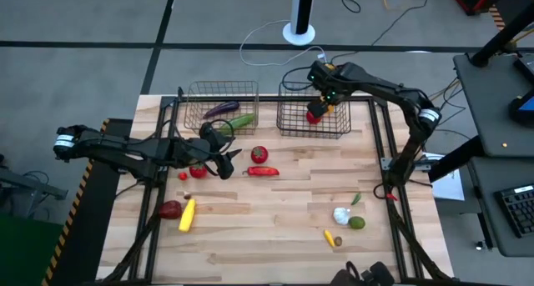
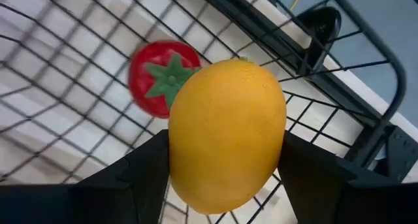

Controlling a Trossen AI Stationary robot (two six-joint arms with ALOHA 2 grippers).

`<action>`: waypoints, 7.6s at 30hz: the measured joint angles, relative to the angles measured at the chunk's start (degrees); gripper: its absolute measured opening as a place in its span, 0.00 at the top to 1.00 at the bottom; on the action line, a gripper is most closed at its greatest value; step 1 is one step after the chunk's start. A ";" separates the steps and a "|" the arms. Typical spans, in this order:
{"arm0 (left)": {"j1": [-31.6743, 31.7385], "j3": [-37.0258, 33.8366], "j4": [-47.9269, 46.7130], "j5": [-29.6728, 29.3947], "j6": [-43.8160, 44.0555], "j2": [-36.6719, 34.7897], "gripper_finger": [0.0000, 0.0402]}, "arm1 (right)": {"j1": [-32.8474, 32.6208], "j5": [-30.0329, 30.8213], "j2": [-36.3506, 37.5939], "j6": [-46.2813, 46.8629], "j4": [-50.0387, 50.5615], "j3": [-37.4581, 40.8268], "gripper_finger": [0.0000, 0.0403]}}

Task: Sort produce into baskets
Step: Put the yellow lemon into the right wire basket, then put the large yellow corn into the left wire basket

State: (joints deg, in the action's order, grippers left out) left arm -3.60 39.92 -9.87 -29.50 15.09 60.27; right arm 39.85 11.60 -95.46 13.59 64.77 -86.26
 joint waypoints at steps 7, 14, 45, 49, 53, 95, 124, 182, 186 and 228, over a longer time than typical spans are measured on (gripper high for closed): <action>0.00 0.00 0.00 0.00 0.48 0.00 0.50 | 1.17 0.00 -0.17 -0.68 -5.43 5.84 0.40; 0.00 0.00 0.04 0.00 0.72 0.00 0.50 | 1.52 0.46 -0.17 -1.01 -8.90 9.52 0.40; -1.84 0.00 0.02 0.07 2.86 0.00 0.50 | 1.38 -0.04 -0.10 -1.14 -12.48 9.35 0.26; -3.98 0.00 -0.36 0.07 3.31 -0.01 0.50 | 0.11 -0.78 1.41 -0.94 -12.42 7.92 0.25; -5.89 0.00 -2.27 0.17 4.92 -0.02 0.50 | -1.94 -2.27 4.26 -0.39 -12.58 7.67 0.24; -18.15 22.32 -54.34 23.20 40.43 16.27 0.50 | -28.42 -3.04 12.50 3.39 -11.91 7.72 0.24; -29.24 22.24 -59.06 33.55 70.42 31.49 0.50 | -29.87 -2.74 12.46 2.54 -12.87 7.74 0.24; -28.87 12.72 -50.12 34.53 69.91 37.83 0.55 | -29.85 -2.64 12.41 -0.33 -14.53 7.74 0.24; -28.87 12.75 -50.14 34.53 69.30 37.79 0.63 | -29.85 -2.64 12.41 -0.33 -14.53 7.74 0.24; -7.92 31.53 -50.72 -12.01 -9.06 15.81 0.71 | -29.85 -2.74 12.50 7.03 -0.98 7.74 0.24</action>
State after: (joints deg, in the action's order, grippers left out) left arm -11.52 71.45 -60.59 -41.51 6.02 76.08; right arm 10.00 8.85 -82.96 20.61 63.79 -78.52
